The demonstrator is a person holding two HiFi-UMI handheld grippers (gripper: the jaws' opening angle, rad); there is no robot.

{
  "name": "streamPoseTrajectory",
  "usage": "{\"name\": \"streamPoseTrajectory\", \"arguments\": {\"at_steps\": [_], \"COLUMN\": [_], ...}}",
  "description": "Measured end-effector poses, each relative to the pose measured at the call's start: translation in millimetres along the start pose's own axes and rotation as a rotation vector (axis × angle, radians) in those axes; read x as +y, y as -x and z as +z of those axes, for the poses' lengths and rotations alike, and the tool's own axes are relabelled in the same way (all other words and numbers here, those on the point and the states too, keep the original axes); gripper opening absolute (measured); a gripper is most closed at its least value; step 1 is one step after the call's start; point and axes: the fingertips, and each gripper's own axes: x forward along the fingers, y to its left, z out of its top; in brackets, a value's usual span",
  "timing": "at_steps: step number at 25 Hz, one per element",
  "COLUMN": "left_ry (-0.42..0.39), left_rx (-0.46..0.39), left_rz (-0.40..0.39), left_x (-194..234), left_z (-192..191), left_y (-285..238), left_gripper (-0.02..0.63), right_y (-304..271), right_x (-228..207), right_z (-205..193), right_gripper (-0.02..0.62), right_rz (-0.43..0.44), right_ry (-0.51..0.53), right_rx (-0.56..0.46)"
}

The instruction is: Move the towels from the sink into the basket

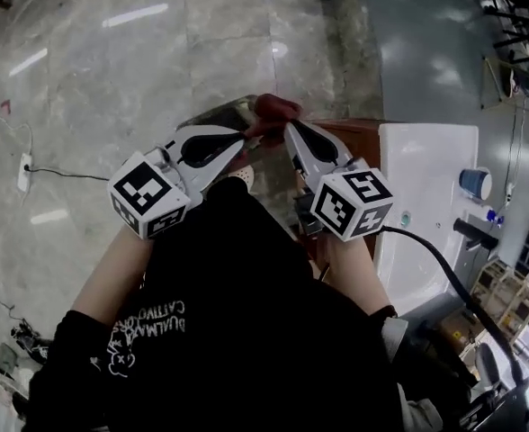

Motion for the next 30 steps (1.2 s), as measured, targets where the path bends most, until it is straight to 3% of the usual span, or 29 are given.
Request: {"name": "streamPoseTrajectory", "arguments": {"at_steps": [5, 10, 16, 20, 30], "left_ry": [0.104, 0.246, 0.291, 0.335, 0.467], "left_rx": [0.122, 0.172, 0.236, 0.255, 0.216], "left_rz": [0.046, 0.077, 0.123, 0.169, 0.357], "left_x": [42, 52, 53, 55, 86], "left_z": [-72, -138, -197, -222, -257], "left_y": [-22, -23, -19, -17, 5], "left_gripper": [0.000, 0.000, 0.000, 0.000, 0.000], "right_y": [-66, -123, -177, -192, -206], "right_x": [-40, -76, -119, -139, -162], "right_z": [-47, -117, -189, -233, -290], "right_gripper": [0.018, 0.018, 0.018, 0.018, 0.021], "right_rz": [0.057, 0.014, -0.041, -0.048, -0.104], "right_ry": [0.003, 0.078, 0.011, 0.009, -0.062], "right_rx": [0.135, 0.261, 0.381, 0.481, 0.581]}}
